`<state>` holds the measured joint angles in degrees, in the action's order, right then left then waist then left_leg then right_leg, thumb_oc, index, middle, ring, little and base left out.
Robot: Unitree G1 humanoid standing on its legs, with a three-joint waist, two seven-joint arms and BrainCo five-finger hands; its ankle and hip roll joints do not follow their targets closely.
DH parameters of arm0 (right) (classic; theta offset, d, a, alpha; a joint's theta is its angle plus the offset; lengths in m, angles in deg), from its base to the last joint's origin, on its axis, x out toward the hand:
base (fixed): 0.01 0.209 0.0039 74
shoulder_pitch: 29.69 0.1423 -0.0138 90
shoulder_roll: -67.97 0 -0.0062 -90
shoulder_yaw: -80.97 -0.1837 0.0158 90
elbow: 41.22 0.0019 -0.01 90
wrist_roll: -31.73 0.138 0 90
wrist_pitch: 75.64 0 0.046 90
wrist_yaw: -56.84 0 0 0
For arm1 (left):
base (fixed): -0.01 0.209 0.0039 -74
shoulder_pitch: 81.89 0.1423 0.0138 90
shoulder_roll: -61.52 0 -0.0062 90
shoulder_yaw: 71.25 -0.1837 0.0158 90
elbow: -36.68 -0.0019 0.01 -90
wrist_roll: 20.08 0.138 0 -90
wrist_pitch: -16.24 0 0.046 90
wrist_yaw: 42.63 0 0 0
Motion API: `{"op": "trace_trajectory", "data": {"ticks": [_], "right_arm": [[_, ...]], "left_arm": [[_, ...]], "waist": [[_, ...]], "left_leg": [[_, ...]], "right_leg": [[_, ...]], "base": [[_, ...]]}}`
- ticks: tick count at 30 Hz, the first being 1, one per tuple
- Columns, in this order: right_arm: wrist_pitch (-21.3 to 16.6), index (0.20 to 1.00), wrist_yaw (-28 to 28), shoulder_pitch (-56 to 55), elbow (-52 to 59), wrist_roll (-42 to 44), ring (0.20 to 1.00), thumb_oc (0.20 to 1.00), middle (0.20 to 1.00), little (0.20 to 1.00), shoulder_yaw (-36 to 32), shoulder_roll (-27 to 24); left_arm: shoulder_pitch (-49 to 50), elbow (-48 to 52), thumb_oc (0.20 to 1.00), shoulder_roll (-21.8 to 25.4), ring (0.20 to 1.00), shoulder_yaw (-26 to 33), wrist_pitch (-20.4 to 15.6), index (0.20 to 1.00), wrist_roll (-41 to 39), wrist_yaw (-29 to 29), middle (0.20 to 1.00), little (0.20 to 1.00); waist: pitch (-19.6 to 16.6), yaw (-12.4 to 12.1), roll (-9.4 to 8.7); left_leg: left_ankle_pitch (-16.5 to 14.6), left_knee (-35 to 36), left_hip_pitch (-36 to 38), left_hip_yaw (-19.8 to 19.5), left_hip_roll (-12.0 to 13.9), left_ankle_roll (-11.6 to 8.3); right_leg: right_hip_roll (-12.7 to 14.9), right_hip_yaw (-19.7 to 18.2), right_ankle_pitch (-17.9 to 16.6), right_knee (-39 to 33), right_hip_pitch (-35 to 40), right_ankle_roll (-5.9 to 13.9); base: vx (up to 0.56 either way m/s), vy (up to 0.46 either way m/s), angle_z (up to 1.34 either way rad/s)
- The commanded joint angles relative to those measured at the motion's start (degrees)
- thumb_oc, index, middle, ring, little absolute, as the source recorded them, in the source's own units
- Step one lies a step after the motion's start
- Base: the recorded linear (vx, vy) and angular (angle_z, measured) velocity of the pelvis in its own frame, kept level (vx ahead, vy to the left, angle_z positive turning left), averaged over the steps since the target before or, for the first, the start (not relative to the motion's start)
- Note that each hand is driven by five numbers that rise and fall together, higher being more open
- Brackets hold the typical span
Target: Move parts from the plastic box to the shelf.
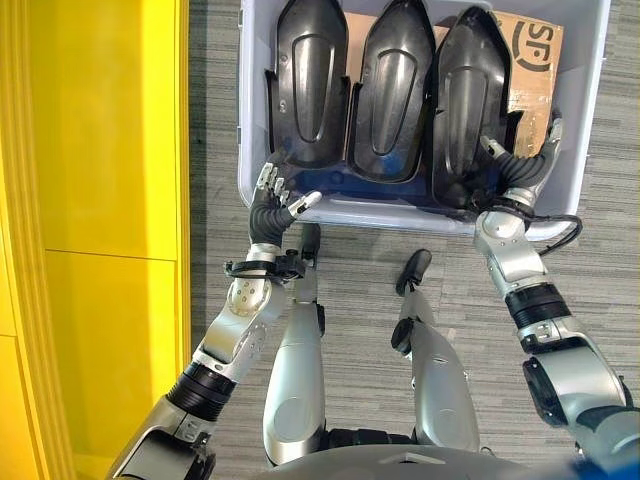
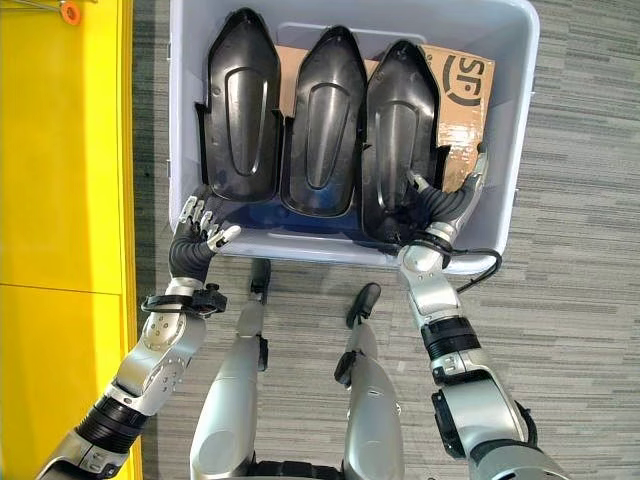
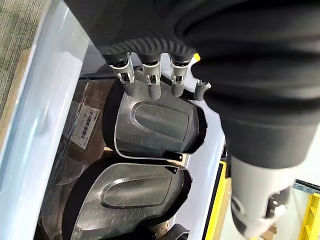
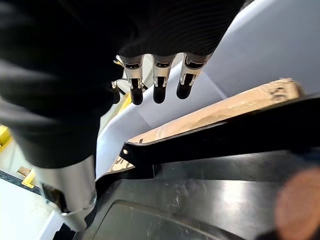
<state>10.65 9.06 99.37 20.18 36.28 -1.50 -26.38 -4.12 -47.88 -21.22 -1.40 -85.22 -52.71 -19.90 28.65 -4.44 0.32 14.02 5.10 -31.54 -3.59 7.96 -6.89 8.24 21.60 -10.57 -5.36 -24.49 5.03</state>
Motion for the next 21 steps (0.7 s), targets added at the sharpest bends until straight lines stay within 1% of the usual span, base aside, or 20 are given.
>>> {"op": "trace_trajectory", "data": {"ticks": [1,6,9,15,18,21], "right_arm": [[-0.91,1.000,-0.48,1.75,0.29,0.72,1.000,1.000,1.000,1.000,0.20,-4.14],[-0.40,1.000,0.12,4.33,-3.64,1.33,1.000,1.000,1.000,1.000,0.74,-5.59],[-0.45,1.000,0.91,7.39,-9.25,3.23,1.000,1.000,1.000,1.000,1.78,-6.73],[0.11,1.000,3.05,10.77,-16.06,4.69,1.000,1.000,1.000,1.000,4.00,-8.00],[0.18,1.000,3.77,11.73,-18.02,5.01,1.000,1.000,1.000,1.000,4.78,-8.11],[-0.64,1.000,4.85,12.15,-20.85,7.46,1.000,1.000,1.000,1.000,4.76,-6.95]], "left_arm": [[2.06,4.69,1.000,1.19,1.000,-0.46,-2.39,1.000,-0.31,-0.72,1.000,1.000],[1.91,4.59,1.000,1.21,1.000,-0.86,-2.53,1.000,-0.56,-1.08,1.000,1.000],[2.32,4.73,1.000,1.66,1.000,-0.82,-2.75,1.000,-0.87,-1.30,1.000,1.000],[2.49,4.91,1.000,1.94,1.000,-0.79,-3.25,1.000,-1.57,-1.66,1.000,1.000],[2.44,4.98,1.000,2.04,1.000,-0.97,-3.28,1.000,-1.74,-1.77,1.000,1.000],[2.36,4.95,1.000,1.89,1.000,-1.14,-3.15,1.000,-2.19,-1.96,1.000,1.000]], "waist": [[-2.71,0.22,0.19],[-2.59,-0.10,0.50],[-2.32,-0.58,0.71],[-2.03,-1.01,0.95],[-1.83,-1.11,1.01],[-1.30,-1.37,0.84]], "left_leg": [[-3.36,-0.10,0.50,0.78,-0.30,-0.80],[-3.40,-0.10,0.31,0.80,-0.47,-0.76],[-3.37,-0.10,0.08,0.74,-0.68,-0.71],[-3.37,-0.10,-0.34,0.63,-0.76,-0.56],[-3.36,-0.10,-0.37,0.58,-0.80,-0.54],[-3.49,-0.10,-0.54,0.44,-0.91,-0.17]], "right_leg": [[4.80,-6.72,2.66,0.36,-0.22,5.98],[4.81,-6.65,2.64,0.36,-0.29,5.96],[4.74,-6.69,2.58,0.36,-0.63,5.87],[4.87,-6.69,2.49,0.36,-1.00,5.87],[4.88,-6.67,2.47,0.36,-0.97,5.85],[4.86,-6.52,2.52,0.81,-1.36,5.72]], "base": [[0.00,0.000,0.00],[0.00,0.000,0.00],[0.00,0.000,0.00],[0.00,0.000,0.00],[0.00,0.000,0.00],[0.00,0.012,0.00]]}}
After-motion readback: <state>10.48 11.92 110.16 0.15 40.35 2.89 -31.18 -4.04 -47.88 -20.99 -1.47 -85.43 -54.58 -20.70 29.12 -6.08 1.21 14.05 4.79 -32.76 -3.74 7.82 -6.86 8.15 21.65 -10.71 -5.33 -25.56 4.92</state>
